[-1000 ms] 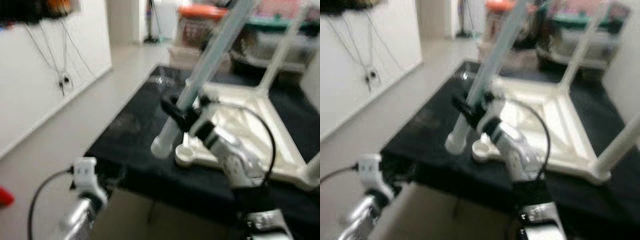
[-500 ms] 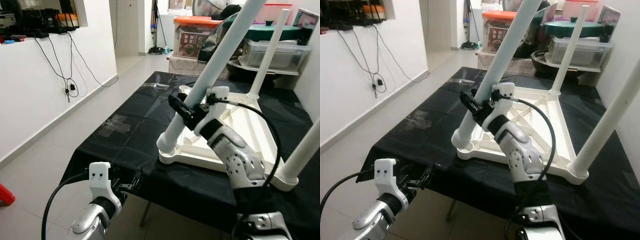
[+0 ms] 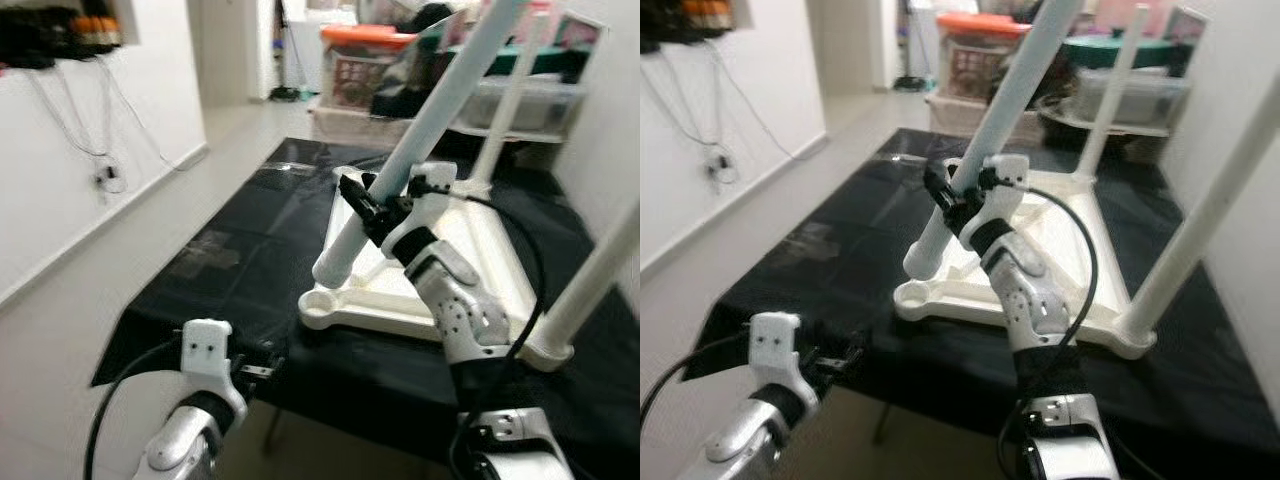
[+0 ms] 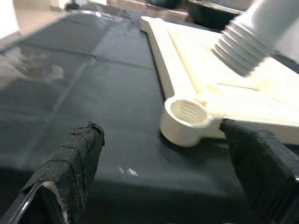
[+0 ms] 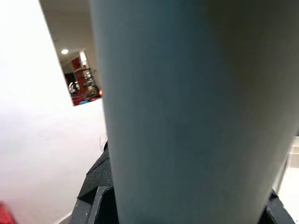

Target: Building children table

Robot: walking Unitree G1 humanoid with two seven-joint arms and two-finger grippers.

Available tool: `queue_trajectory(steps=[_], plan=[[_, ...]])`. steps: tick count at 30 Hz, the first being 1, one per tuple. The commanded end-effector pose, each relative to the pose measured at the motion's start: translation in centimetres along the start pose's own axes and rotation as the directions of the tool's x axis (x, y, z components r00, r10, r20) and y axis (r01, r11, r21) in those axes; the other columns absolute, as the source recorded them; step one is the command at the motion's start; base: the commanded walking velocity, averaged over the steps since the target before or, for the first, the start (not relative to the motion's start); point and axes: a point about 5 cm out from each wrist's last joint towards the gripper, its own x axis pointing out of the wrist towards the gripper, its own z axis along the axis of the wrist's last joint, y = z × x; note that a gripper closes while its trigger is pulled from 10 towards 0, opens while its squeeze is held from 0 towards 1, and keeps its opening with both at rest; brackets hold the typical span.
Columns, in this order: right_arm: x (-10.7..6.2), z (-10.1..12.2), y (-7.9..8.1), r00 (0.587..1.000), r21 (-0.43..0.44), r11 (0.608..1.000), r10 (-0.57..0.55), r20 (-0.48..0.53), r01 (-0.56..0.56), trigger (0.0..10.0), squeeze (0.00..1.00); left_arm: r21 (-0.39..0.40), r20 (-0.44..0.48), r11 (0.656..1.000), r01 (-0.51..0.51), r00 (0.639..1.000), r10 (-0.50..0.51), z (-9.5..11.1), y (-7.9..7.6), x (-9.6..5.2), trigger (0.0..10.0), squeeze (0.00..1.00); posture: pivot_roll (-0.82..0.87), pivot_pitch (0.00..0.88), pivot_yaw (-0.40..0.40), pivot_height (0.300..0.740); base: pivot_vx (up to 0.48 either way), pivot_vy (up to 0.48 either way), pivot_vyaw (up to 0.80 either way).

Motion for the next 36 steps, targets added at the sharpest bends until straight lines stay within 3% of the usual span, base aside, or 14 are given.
queue_trajectory(steps=[1, 14, 36], plan=[[0.08, -0.09, 0.19, 1.0, -0.009, 1.0, 0.004, 0.012, -0.004, 10.0, 0.0, 0.019, 0.006, 0.999, -0.032, 0.999, 0.032, 0.06, 0.68, -0.05, 10.0, 0.0, 0.18, 0.001, -0.053, 0.74, 0.296, 0.0, 0.0], [0.12, -0.29, 0.41, 1.0, -0.007, 1.0, 0.014, 0.013, -0.014, 10.0, 0.0, 0.034, 0.011, 0.999, -0.016, 1.0, 0.016, 0.17, 0.51, 0.08, 10.0, 0.0, 0.18, 0.001, -0.052, 0.74, 0.302, 0.0, 0.0], [0.17, 0.01, 0.18, 1.0, -0.012, 1.0, 0.013, 0.026, -0.013, 10.0, 0.0, 0.019, -0.005, 1.0, -0.013, 1.0, 0.013, -0.09, 0.42, 0.15, 10.0, 0.0, 0.18, 0.003, -0.051, 0.74, 0.0, 0.0, 0.0]])
